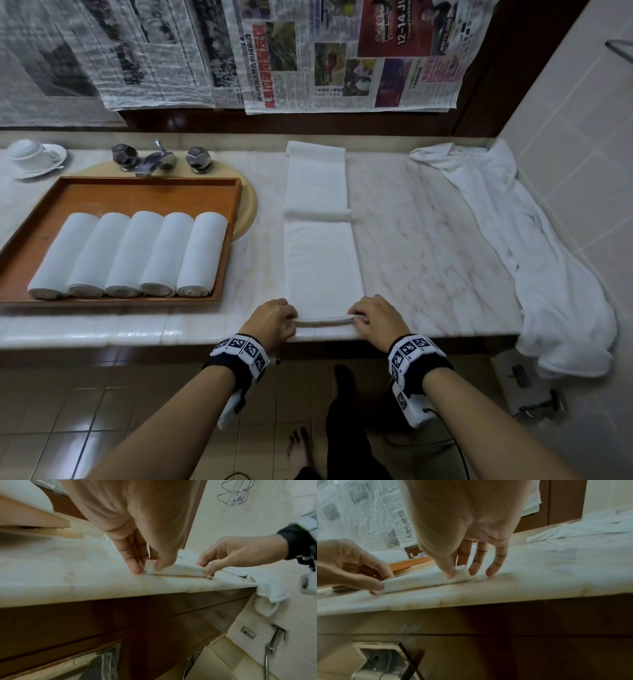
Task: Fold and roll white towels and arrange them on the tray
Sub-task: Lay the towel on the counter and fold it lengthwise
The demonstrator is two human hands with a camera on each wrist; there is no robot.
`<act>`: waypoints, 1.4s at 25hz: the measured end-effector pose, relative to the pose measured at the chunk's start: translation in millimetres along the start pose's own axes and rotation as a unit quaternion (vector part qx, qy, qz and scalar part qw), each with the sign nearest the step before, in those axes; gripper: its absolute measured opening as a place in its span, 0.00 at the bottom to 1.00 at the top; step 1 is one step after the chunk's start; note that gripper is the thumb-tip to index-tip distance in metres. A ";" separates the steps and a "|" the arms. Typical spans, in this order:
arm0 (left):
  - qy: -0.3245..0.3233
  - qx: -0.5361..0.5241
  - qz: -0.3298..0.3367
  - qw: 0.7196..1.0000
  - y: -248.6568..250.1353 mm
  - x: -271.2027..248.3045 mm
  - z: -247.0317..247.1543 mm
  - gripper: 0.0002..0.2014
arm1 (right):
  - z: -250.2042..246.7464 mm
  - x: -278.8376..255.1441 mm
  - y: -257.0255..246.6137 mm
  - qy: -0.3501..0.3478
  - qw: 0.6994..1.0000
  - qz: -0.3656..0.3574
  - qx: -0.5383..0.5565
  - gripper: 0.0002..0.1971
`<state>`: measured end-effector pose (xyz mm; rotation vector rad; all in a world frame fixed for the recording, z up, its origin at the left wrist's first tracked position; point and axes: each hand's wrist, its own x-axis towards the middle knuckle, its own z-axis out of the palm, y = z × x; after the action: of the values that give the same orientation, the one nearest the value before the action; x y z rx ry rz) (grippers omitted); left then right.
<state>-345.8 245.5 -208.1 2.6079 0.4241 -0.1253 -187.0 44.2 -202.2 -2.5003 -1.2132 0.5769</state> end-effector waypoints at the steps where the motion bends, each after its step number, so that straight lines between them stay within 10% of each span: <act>1: -0.004 -0.003 -0.002 1.000 -1.1 1.0 -2.1 0.09 | 0.0 1.9 1.0 -0.002 1.000 0.010 0.009 0.09; 13: -0.003 -0.033 -0.143 0.989 9.3 22.2 -18.3 0.05 | -11.8 18.6 -8.8 0.008 0.989 0.147 0.022 0.02; 35: -0.017 0.211 -0.013 0.977 22.9 18.9 0.9 0.14 | 0.3 16.7 -4.4 0.029 0.988 -0.074 -0.135 0.09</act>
<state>-320.6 231.2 -201.6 3.0116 0.4610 -0.2972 -180.7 60.1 -204.2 -2.5894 -1.5275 0.3187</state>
